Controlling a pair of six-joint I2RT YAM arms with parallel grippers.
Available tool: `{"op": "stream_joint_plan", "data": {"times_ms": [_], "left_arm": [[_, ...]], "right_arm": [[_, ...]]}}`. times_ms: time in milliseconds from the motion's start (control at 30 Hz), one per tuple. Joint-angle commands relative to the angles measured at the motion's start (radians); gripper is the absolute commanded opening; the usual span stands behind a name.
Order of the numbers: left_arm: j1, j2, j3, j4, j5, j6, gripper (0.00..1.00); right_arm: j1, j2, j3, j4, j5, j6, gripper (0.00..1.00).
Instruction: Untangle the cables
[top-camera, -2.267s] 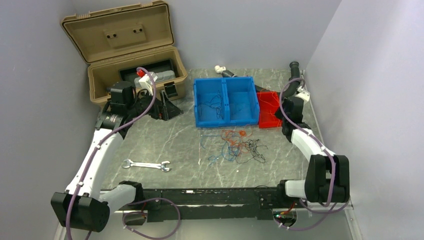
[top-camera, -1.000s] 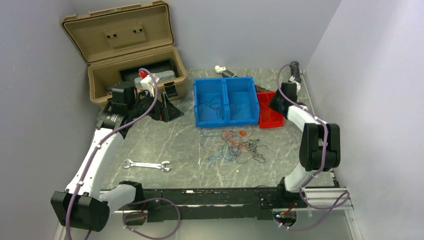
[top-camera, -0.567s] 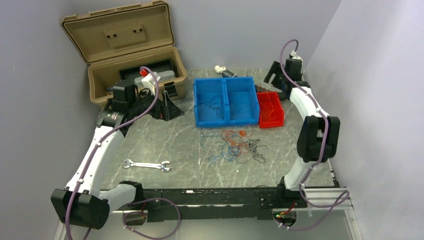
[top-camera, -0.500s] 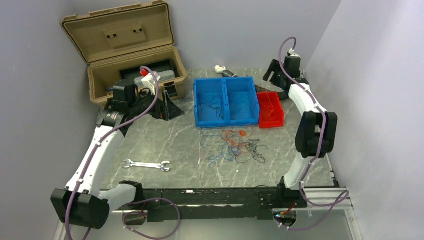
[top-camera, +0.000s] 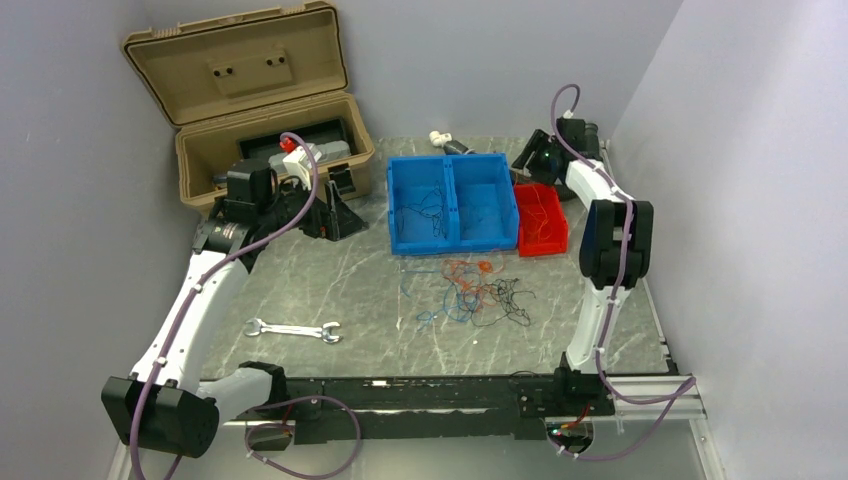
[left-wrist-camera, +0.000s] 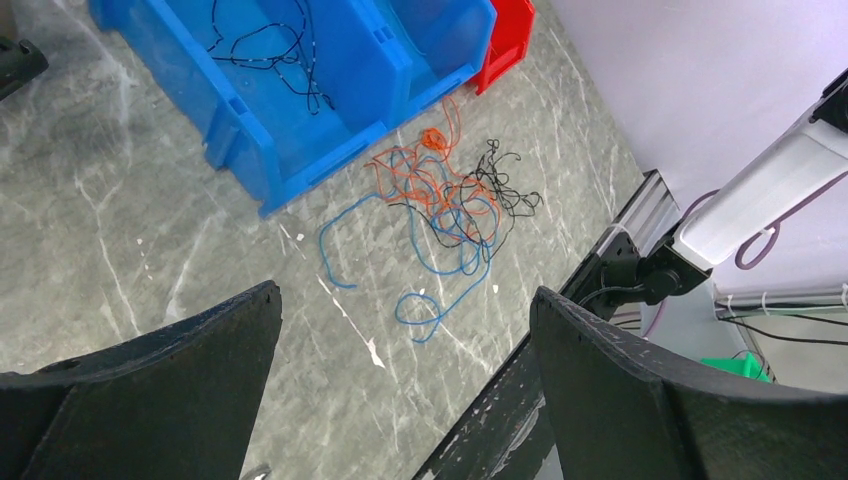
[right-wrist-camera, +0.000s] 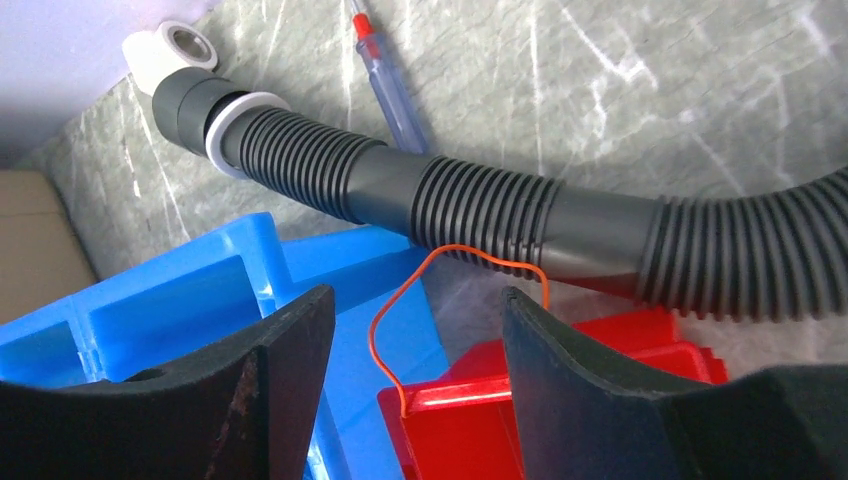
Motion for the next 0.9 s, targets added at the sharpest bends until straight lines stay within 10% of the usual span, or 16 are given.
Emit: {"op": "stream_joint_plan", "data": {"times_ms": [0, 233, 867], "left_arm": [[-0.003, 0.000, 0.030, 0.008, -0.008, 0.022, 0.96], [-0.004, 0.004, 0.036, -0.006, -0.017, 0.039, 0.97], [-0.005, 0.010, 0.026, 0.013, -0.007, 0.041, 0.96]], "right_arm": [[-0.001, 0.028, 0.017, 0.054, -0.081, 0.093, 0.61], [-0.001, -0.040, -0.055, 0.101, -0.048, 0.104, 0.01], [-0.001, -0.410, -0.483, 0.215, -0.019, 0.003, 0.00]]}}
